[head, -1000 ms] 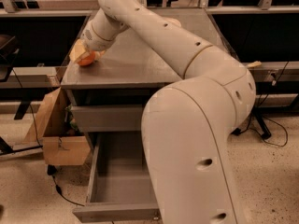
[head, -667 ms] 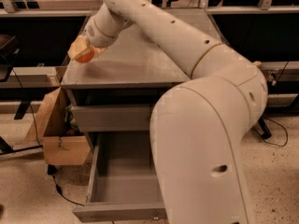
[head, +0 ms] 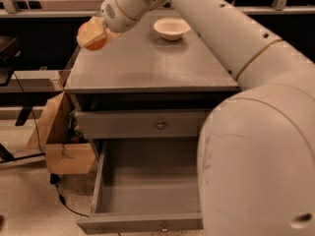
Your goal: Place orange into middle drawer
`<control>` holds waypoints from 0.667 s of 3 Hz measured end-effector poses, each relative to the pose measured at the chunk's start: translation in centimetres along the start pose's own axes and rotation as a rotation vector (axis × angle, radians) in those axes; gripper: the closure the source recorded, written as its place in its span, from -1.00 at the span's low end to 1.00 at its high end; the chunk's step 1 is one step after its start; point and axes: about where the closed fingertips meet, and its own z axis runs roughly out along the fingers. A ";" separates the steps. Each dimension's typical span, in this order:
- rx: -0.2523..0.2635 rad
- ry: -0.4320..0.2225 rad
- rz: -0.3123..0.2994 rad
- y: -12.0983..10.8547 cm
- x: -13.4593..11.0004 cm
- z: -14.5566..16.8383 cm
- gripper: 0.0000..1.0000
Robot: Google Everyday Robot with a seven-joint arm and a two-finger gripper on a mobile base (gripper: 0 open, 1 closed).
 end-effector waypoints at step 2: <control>-0.098 0.041 -0.015 1.5 7.3 -10.1 1.00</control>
Offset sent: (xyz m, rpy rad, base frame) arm -0.1311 -0.1844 0.0095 0.0116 0.1519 0.0912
